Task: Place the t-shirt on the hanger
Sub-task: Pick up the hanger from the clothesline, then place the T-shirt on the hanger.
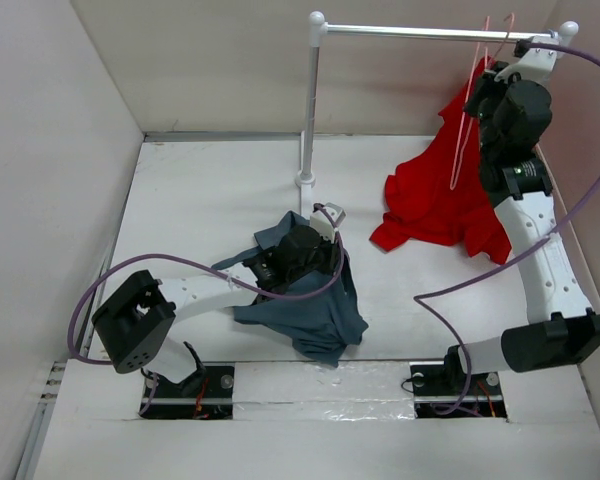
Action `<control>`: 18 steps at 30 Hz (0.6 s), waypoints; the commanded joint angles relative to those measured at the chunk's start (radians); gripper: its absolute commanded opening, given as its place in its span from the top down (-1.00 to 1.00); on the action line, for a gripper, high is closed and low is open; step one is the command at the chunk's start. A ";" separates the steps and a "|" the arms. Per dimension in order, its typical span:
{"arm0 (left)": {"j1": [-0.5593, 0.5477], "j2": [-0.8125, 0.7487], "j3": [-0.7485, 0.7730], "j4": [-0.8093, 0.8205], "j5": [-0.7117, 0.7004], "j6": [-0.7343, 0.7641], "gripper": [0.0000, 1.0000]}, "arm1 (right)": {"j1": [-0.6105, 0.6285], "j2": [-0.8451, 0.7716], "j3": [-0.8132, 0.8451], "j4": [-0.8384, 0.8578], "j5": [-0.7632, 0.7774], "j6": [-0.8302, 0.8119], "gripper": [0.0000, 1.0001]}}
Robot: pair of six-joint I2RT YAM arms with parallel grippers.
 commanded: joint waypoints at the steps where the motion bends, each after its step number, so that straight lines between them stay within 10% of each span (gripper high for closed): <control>1: 0.004 -0.049 -0.012 0.050 -0.020 -0.001 1.00 | 0.004 -0.037 -0.089 0.069 -0.033 0.048 1.00; 18: 0.149 -0.017 0.055 0.015 -0.060 -0.055 1.00 | 0.255 -0.633 -0.810 -0.073 -0.387 0.285 1.00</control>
